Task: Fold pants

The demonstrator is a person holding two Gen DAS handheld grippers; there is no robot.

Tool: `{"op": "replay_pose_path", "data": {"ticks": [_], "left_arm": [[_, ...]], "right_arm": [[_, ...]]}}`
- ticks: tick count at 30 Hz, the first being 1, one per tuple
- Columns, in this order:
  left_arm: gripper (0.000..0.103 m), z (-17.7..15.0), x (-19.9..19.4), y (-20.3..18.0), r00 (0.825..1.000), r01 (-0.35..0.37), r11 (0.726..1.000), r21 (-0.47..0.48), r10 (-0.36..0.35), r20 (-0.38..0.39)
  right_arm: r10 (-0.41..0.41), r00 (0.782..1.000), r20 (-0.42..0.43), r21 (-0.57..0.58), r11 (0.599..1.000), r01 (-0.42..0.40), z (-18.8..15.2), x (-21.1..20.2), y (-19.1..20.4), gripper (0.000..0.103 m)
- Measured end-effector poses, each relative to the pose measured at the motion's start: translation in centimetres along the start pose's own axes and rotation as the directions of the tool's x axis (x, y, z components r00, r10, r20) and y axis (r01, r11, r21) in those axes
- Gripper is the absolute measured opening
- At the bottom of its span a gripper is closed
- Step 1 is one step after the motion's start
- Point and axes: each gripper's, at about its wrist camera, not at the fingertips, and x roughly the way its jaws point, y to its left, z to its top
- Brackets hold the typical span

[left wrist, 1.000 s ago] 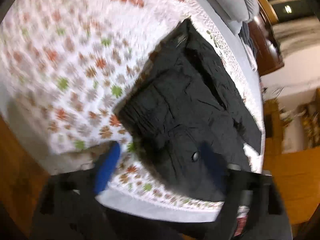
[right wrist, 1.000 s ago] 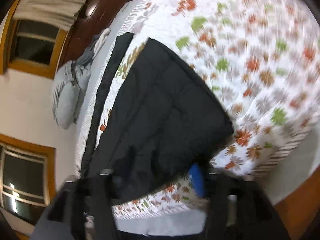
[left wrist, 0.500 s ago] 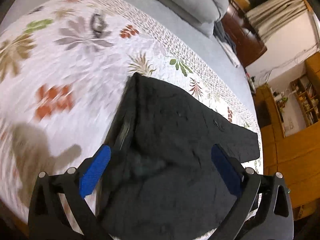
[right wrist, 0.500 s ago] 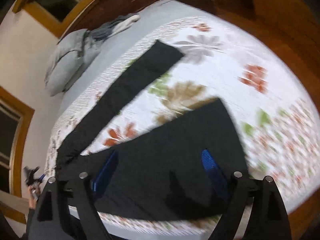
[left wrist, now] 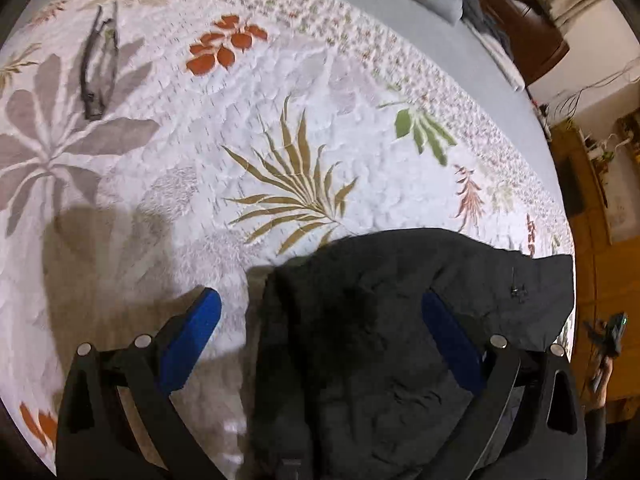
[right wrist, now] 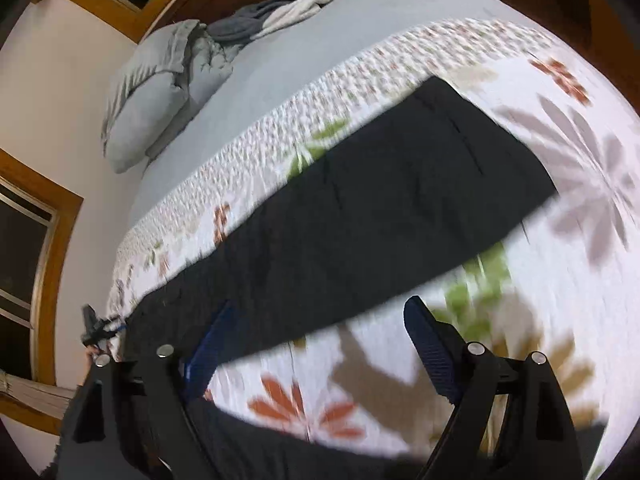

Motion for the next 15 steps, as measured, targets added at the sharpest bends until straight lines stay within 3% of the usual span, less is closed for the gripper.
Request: {"op": "replay_pose_path", "data": {"ticks": [5,6,7,10,14,15], "left_arm": [[0.097,0.1,1.2,-0.1,0.999,0.033,0.998,0.056,-0.032,-0.033],[0.089,0.2,1.3,0.0,0.999,0.045,0.998,0.053,-0.043,-0.033],[0.062,0.4,1.3,-0.2,0.998,0.061,0.997,0.055,-0.059,-0.034],[0.04,0.5,2.1,-0.7,0.998,0.039,0.997,0.068,-0.035,-0.06],[0.033,0.6,2.4,-0.5,0.998,0.034,0.998,0.055,-0.03,-0.058],[0.025,0.6,2.4,-0.3,0.998,0.027,0.999,0.046,-0.025,-0.053]], "right_arm": [[0.0,1.0,-0.018,-0.018,1.0,0.0,5.4,1.6,-1.5,0.089],[-0.013,1.0,-0.025,-0.025,1.0,0.012,6.5,2.0,-2.0,0.089],[-0.021,0.999,-0.029,-0.031,0.999,0.02,7.2,2.2,-2.4,0.089],[-0.044,0.999,-0.03,-0.046,0.998,0.042,9.1,2.6,-3.6,0.089],[-0.1,0.994,-0.037,-0.06,0.993,0.098,11.6,2.6,-6.1,0.089],[-0.114,0.993,-0.035,-0.063,0.992,0.112,12.3,2.6,-6.8,0.089]]}}
